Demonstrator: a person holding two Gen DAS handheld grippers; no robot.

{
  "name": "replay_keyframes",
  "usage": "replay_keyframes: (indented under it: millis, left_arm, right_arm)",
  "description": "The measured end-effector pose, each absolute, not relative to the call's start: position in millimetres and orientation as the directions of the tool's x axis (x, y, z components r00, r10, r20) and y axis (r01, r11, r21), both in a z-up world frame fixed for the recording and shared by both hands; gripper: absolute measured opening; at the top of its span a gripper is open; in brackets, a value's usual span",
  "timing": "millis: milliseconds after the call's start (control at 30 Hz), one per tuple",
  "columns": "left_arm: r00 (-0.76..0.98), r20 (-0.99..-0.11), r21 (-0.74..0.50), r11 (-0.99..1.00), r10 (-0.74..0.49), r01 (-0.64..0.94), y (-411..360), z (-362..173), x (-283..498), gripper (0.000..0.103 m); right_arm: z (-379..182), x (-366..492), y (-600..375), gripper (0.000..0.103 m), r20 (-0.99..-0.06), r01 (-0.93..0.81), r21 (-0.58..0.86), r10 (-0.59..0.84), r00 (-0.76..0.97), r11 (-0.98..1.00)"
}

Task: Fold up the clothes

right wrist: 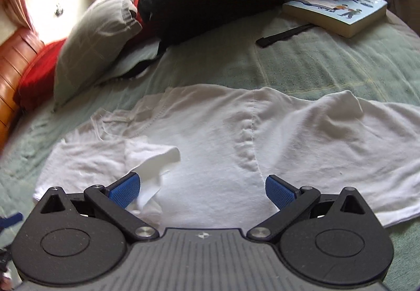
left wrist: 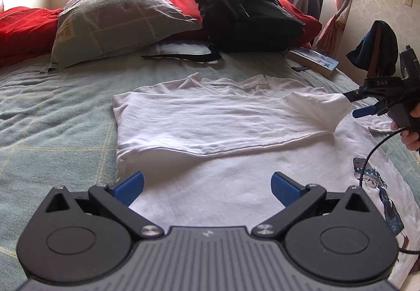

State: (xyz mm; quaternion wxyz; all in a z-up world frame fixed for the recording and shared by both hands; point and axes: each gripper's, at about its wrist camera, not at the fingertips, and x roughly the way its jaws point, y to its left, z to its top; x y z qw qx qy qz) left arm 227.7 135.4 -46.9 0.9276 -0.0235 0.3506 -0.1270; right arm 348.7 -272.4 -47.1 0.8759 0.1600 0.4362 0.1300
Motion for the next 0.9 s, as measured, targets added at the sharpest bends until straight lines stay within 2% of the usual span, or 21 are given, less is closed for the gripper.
replay_keyframes:
  millis: [367, 500, 633, 833, 900]
  left_arm:
    - [0.716, -0.649, -0.133, 0.965, -0.257, 0.226, 131, -47, 226, 0.102]
    - [0.711, -0.653, -0.135, 0.964, -0.261, 0.23, 129, -49, 225, 0.102]
    - [0.702, -0.66, -0.135, 0.962, -0.267, 0.239, 126, -52, 226, 0.102]
    - [0.705, -0.654, -0.142, 0.96, -0.275, 0.243, 124, -51, 224, 0.102]
    - [0.706, -0.652, -0.142, 0.96, -0.274, 0.242, 124, -51, 222, 0.102]
  right_arm:
    - [-46, 350, -271, 0.103, -0.614, -0.166, 0.585, 0.567, 0.55, 0.794]
    - [-59, 349, -272, 0.103, -0.604, -0.144, 0.638, 0.607, 0.516, 0.757]
    - [-78, 349, -275, 0.103, -0.535, -0.147, 0.734, 0.698, 0.476, 0.663]
    - [-100, 377, -280, 0.095, -0.406, -0.153, 0.829, 0.767, 0.498, 0.538]
    - [-104, 381, -285, 0.079, -0.398, -0.132, 0.841, 0.766, 0.504, 0.524]
